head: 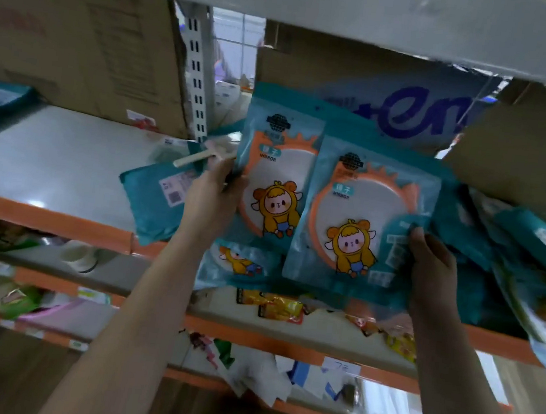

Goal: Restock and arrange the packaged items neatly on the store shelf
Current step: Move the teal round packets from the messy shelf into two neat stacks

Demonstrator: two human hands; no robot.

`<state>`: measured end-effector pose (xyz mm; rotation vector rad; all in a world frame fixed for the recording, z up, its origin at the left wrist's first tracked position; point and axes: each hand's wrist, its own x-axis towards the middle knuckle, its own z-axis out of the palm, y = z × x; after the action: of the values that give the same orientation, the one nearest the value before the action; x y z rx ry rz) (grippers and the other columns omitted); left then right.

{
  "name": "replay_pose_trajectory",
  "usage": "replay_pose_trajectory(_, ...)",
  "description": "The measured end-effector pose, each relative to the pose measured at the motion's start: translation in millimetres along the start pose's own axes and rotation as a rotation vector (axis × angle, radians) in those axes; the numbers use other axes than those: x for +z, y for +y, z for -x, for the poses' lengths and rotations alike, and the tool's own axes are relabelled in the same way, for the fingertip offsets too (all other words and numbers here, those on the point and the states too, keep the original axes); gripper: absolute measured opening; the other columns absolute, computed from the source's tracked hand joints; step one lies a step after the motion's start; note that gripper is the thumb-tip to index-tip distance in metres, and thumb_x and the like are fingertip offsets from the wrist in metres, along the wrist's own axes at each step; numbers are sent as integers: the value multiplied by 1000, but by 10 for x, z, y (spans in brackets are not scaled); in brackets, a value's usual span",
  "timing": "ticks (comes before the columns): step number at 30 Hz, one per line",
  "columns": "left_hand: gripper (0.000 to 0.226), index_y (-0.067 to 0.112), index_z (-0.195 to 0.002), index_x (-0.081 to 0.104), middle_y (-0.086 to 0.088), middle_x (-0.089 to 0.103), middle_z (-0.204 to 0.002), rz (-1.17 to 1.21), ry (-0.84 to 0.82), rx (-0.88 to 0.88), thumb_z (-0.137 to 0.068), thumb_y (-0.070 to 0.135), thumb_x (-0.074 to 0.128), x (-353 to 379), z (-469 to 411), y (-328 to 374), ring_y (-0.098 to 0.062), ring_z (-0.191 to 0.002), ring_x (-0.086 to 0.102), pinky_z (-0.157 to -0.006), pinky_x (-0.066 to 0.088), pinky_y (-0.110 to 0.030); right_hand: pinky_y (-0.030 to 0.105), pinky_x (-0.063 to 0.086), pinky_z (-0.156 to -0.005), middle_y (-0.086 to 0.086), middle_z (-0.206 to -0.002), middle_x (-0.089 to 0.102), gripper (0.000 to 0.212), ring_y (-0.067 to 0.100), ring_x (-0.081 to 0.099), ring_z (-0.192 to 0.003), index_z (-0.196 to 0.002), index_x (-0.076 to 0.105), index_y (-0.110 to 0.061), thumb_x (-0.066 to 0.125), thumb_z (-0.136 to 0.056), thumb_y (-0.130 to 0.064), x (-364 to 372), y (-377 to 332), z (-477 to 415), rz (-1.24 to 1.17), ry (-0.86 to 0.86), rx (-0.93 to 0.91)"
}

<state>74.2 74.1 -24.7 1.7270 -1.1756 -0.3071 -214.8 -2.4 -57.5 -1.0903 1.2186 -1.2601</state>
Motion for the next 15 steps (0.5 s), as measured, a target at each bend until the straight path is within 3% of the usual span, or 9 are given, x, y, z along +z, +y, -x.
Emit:
replay_pose_trajectory(3, 8, 10, -91, 57, -5, 64, -89, 4, 51, -38, -95, 16, 52, -449, 71, -256, -33, -89, 61, -69, 47, -36, 33, 55, -63, -3, -73, 67, 24, 14, 65, -66, -81, 65, -17, 56, -97, -32, 434, 51, 166, -6, -35, 19)
replay_pose_trajectory(6, 15, 8, -99, 60, -9, 66, -96, 21, 55, -107, -97, 19, 50, -940, 146, -539, -30, -88, 63, -73, 54, -44, 48, 55, -79, 2, -83, 67, 26, 22, 64, -81, -87, 64, -9, 58, -96, -32, 925, 125, 400, -4, -40, 32)
replay_pose_trajectory(8, 13, 15, -100, 59, -2, 65, -93, -11, 69, -127, -98, 23, 48, -1264, 205, -727, -16, -81, 62, -64, 52, -31, 45, 55, -80, 3, -86, 67, 35, 19, 65, -80, -99, 60, 2, 58, -96, -32, 1235, 192, 572, -3, -50, 35)
replay_pose_trajectory(10, 11, 18, -95, 57, 6, 60, -83, -68, 106, -135, -99, 23, 48, -1610, 246, -927, -2, -71, 55, -51, 40, -12, 36, 57, -72, -1, -83, 71, 34, 13, 68, -74, -100, 62, 0, 59, -95, -33, 1545, 267, 748, 3, -59, 58)
replay_pose_trajectory(11, 11, 17, -93, 56, 8, 59, -80, -73, 120, -147, -99, 22, 48, -1782, 257, -1021, -1, -69, 53, -48, 37, -10, 33, 57, -68, -4, -80, 72, 29, 11, 69, -72, -96, 64, -4, 60, -95, -33, 1696, 293, 830, -6, -59, 69)
replay_pose_trajectory(15, 14, 13, -97, 59, -2, 62, -89, -103, 159, -187, -99, 21, 48, -2385, 246, -1373, -16, -75, 56, -57, 41, -25, 30, 57, -61, -4, -76, 70, 22, 12, 68, -71, -90, 65, -11, 60, -95, -32, 2289, 296, 1070, -18, -70, 30)
